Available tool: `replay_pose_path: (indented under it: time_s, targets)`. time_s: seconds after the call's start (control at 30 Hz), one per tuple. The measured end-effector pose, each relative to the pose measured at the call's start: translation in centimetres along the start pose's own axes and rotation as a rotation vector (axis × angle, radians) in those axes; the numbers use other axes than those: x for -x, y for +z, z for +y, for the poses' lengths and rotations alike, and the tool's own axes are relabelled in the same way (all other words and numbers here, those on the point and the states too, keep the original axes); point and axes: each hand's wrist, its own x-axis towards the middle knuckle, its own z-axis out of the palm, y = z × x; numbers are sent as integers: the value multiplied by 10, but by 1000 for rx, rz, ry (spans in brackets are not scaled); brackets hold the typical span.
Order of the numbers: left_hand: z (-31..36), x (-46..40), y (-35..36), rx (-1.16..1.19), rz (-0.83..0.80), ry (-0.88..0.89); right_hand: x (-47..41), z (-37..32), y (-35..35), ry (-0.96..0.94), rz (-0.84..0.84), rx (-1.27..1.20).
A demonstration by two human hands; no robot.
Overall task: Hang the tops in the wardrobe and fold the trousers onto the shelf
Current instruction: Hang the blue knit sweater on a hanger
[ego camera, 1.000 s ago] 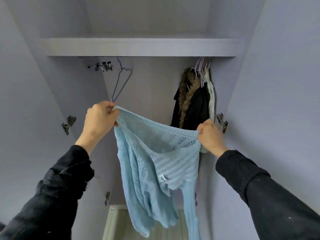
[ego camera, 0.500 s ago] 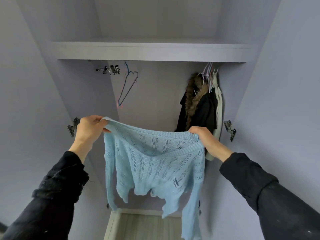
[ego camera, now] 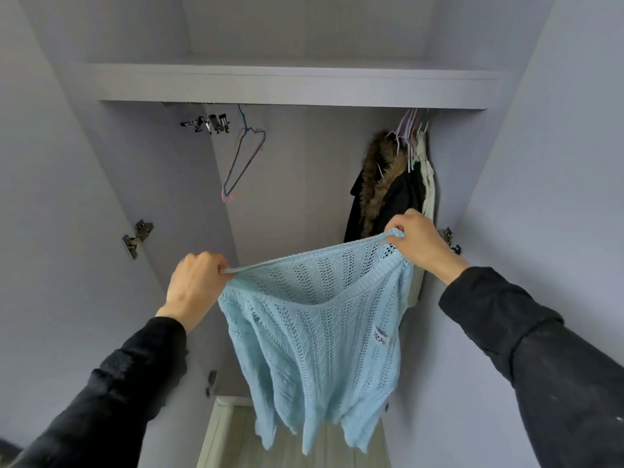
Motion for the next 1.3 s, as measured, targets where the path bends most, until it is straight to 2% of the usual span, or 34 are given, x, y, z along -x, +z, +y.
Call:
replay_pose_path:
  time_s: [0.1, 0.2, 0.4, 0.47, 0.53, 0.6, 0.67, 0.77, 0.9, 1.0, 1.1, 1.17, 1.3]
  targets:
    - [1, 2, 12, -41, 19, -36, -1, 10, 2, 0, -8, 175]
    - [3, -5, 18, 98, 68, -118, -3, 18, 12, 41, -26, 307]
    - [-11, -46, 17, 307, 162, -230, -33, 6, 37, 260, -68, 96]
    - [-21, -61, 21, 479, 115, -337, -42, -1, 49, 186, -45, 194]
    - [-33, -81, 26, 847, 30, -529, -54, -6, 69, 74, -51, 307]
    - [-47, -101, 31, 1140, -58, -671, -67, -8, 89, 78, -107, 273]
    - [-60, -119, 36, 1291, -135, -750, -82, -11, 105, 139, -144, 159]
    - [-74, -139, 46, 1400, -227, -833, -105, -21, 130, 156, -243, 101]
    - [-98, -175, 45, 1482, -340, -893, -155, -54, 168, 128, -413, 187]
    - [-102, -189, 38, 1518, -419, -849, -184, -75, 192, 138, -502, 174]
    - [-104, -204, 33, 1480, -447, -763, -213, -98, 216, 69, -573, 139]
    - [-101, -211, 29, 1453, -457, -730, -228, -115, 226, 53, -574, 3]
    - [-102, -221, 24, 1433, -434, -717, -260, -163, 227, 342, -426, -901]
